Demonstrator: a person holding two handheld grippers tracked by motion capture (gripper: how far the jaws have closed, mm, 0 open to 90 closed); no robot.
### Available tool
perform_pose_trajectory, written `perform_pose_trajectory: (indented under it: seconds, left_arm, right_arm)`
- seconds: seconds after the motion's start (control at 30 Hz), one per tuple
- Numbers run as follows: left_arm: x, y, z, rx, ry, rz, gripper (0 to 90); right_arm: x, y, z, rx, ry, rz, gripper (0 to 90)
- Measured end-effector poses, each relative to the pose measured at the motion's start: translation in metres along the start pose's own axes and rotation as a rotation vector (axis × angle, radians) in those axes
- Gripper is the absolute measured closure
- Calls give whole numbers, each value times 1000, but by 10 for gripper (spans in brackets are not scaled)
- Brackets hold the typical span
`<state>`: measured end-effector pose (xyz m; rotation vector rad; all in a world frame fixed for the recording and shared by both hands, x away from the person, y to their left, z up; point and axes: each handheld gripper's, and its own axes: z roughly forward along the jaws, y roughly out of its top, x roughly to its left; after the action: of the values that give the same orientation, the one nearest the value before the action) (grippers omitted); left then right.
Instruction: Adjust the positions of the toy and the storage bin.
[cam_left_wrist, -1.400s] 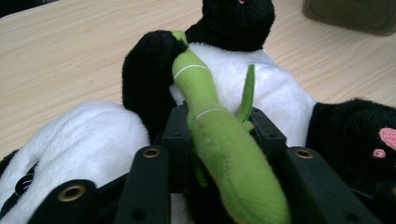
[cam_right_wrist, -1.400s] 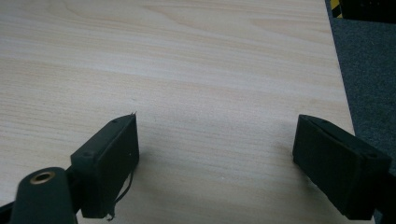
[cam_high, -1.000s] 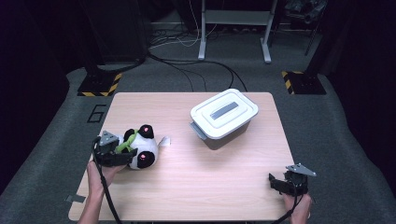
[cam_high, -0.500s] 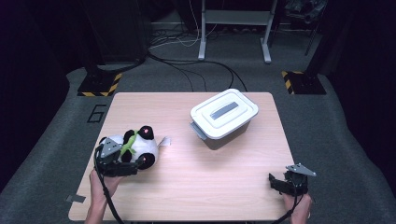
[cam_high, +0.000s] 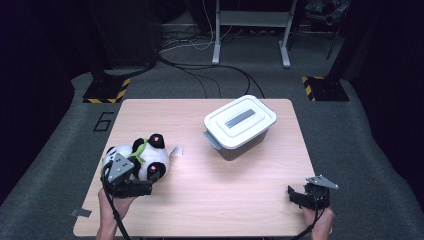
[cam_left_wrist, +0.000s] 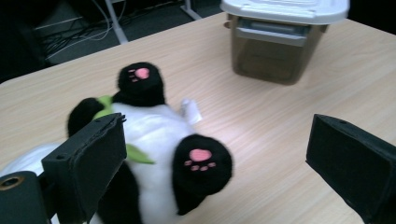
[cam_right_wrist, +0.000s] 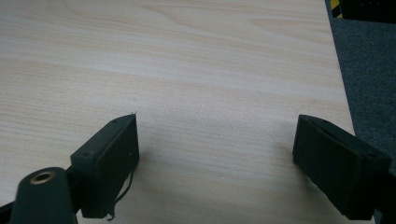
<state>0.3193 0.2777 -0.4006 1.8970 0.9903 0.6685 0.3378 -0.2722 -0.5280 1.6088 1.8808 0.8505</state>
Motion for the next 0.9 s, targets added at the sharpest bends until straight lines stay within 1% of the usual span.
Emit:
perform_pose_trajectory:
  seconds: [0.07,0.13,0.2,0.23,0.27,0.33,0.37,0.4,0.43,0.53,0.57,0.67,0.73,0.83,0.87,0.9]
  left_arm:
    - [-7,0,4,11,-19,12,45]
    - [-15,-2,11,24,-46,26,47]
    - [-22,-5,19,35,-85,45,45]
    - [-26,-8,24,34,-115,51,43]
    - [-31,-11,30,41,-148,67,42]
    - [-39,-16,40,64,-174,87,39]
    - [-43,-21,47,80,-194,87,36]
    - [-46,-26,55,104,-211,97,36]
    - [-50,-33,65,131,-219,108,35]
    - [-54,-48,85,189,-231,123,30]
    - [-54,-54,92,203,-233,114,31]
    - [-52,-61,103,229,-233,103,29]
    - [-49,-66,111,238,-236,83,29]
    - [-47,-71,116,242,-240,75,29]
    - [-47,-72,118,251,-245,80,29]
    - [-47,-74,120,251,-240,83,29]
  right_arm:
    - [0,0,0,0,0,0,141]
    - [0,0,0,0,0,-2,141]
    - [0,0,0,0,1,-3,141]
    - [0,0,0,0,1,-1,141]
    - [0,0,0,2,2,0,141]
    - [0,0,0,1,7,-9,140]
    - [0,0,0,0,9,-13,140]
    - [0,0,0,0,10,-14,140]
    - [0,0,0,1,11,-15,140]
    - [0,0,0,3,13,-16,137]
    - [0,0,0,3,14,-18,135]
    - [1,0,0,4,18,-23,131]
    - [2,1,1,6,22,-26,123]
    - [3,1,1,13,29,-36,101]
    - [3,2,2,18,34,-39,85]
    - [3,2,2,25,39,-46,75]
